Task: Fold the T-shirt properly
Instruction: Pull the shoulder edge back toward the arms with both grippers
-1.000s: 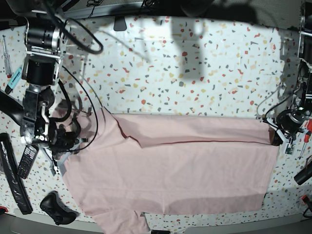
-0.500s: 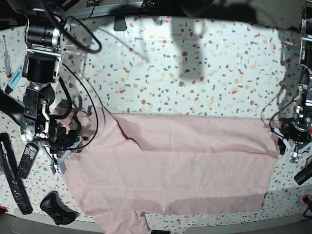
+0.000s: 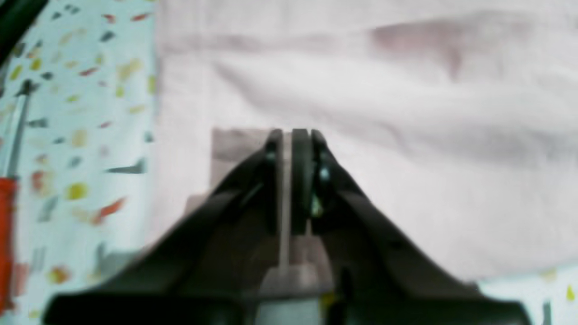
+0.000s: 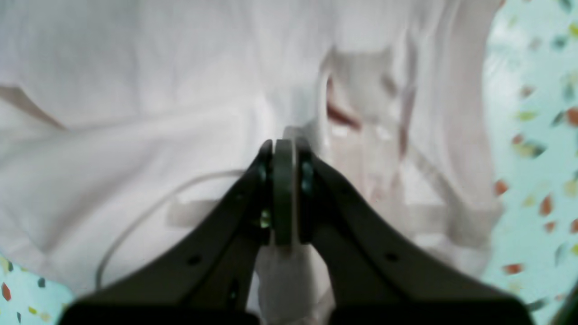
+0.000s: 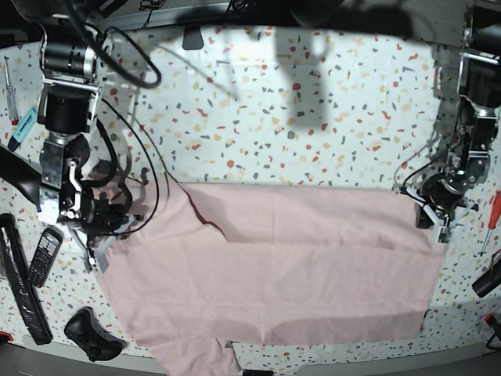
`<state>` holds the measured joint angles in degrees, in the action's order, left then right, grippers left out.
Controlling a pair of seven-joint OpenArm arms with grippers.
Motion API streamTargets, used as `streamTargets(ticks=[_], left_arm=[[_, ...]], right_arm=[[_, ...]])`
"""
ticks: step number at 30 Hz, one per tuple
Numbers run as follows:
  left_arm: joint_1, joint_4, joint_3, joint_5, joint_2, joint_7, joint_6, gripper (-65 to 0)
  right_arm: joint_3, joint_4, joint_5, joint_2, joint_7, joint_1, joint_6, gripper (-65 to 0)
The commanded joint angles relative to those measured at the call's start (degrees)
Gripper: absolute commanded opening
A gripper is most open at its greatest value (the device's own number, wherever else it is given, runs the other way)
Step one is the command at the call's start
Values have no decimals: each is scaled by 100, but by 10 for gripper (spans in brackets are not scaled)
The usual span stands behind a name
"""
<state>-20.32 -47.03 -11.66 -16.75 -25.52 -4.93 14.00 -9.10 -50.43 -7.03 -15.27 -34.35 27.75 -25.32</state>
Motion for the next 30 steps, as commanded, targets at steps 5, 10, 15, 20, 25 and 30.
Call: streamTargets(ticks=[5, 10, 15, 20, 25, 30], left_arm=[[-428, 807, 35, 20, 70, 39, -133, -650], [-92, 424, 35, 249, -24, -601, -72, -650], [787, -855, 35, 310, -398, -750, -46, -650], [1572, -1641, 37, 321, -647, -793, -48, -650], [2100, -2188, 37, 326, -678, -1084, -46, -650], [2413, -2636, 37, 671, -675, -922, -50, -650]], right_arm=[[-24, 479, 155, -94, 280, 160, -17, -650], [-24, 433, 146, -212, -35, 13, -203, -650], [-24, 98, -155, -592, -140, -435, -435, -650], [-24, -479, -435, -863, -136, -1172, -448, -650], [-31, -1182, -433, -951, -76, -1869, -457, -650], [-37, -1447, -433, -1043, 0, -2223, -452, -650]])
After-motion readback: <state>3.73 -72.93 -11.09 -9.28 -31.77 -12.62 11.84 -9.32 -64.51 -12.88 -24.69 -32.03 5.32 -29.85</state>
